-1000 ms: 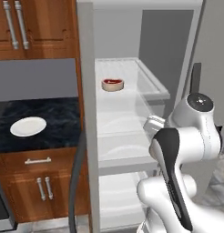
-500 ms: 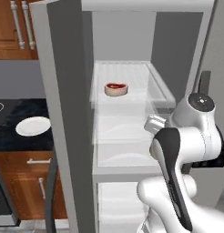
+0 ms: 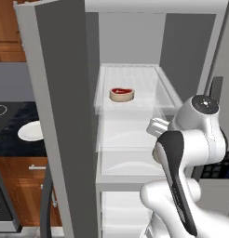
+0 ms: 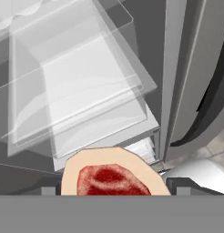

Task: Place the steak on the counter behind the older steak on the same shelf of the fridge to maintain FIFO order. Close the fridge door when finished.

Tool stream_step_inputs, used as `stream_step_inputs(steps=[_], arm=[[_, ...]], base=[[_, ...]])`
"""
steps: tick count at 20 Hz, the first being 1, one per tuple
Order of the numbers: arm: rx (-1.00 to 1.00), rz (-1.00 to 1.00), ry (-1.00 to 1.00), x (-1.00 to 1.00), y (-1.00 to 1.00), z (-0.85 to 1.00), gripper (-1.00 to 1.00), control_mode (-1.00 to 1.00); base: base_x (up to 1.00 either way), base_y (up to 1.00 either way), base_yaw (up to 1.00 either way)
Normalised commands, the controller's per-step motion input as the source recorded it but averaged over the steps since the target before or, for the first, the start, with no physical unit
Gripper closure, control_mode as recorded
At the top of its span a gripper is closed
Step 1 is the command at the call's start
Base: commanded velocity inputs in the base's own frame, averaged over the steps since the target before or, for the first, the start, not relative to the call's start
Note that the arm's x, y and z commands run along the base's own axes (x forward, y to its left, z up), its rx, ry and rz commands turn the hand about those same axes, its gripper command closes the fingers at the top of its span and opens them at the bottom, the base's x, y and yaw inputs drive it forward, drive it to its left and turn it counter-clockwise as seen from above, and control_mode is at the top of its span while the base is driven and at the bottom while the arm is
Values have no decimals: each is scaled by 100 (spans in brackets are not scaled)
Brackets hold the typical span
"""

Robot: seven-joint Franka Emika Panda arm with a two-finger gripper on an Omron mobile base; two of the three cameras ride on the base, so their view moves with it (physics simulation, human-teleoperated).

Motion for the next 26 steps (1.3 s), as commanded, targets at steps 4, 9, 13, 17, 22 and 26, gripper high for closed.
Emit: stream_step_inputs(steps=[4,9,13,17,22,26], arm=[[-2,-1,-4,4,0,21,100,-100],[-9,-6,-11,26,-6,98,100,-100],[-9,-4,-13,49,-3,89,100,-100],[-4,-4,-6,74,0,48,100,-100],[-1,0,-8,86,-6,6,100,-100],[-2,0,-17,76,-1,0,100,-100]], base=[[0,0,0],[0,0,0],[0,0,0],[0,0,0],[0,0,0],[0,0,0]])
